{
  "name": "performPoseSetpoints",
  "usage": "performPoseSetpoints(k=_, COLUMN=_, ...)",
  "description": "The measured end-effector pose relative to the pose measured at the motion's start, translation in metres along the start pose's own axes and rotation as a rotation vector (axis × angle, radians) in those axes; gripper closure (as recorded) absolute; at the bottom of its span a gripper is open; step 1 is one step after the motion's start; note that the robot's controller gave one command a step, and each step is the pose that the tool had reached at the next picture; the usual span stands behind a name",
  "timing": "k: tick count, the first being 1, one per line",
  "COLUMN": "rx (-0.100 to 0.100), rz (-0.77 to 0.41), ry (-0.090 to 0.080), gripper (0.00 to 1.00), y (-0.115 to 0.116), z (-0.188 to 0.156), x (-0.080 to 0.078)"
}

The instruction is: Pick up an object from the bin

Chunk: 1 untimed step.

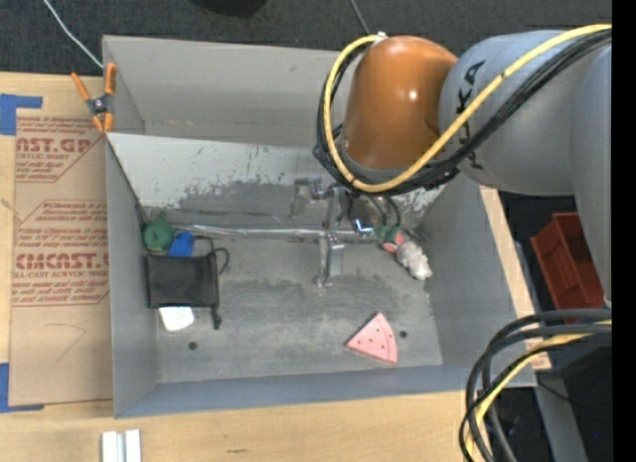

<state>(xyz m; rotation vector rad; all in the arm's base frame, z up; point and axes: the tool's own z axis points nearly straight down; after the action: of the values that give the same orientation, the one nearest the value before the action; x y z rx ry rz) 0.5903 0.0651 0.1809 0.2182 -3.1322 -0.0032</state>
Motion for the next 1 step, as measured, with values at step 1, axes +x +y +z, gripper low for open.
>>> performPoseSetpoints(k=1, rx=0.001, rz=0.452, ry=0.002, gripper=0.0, y=-0.0666, z=0.0381, x=0.0963)
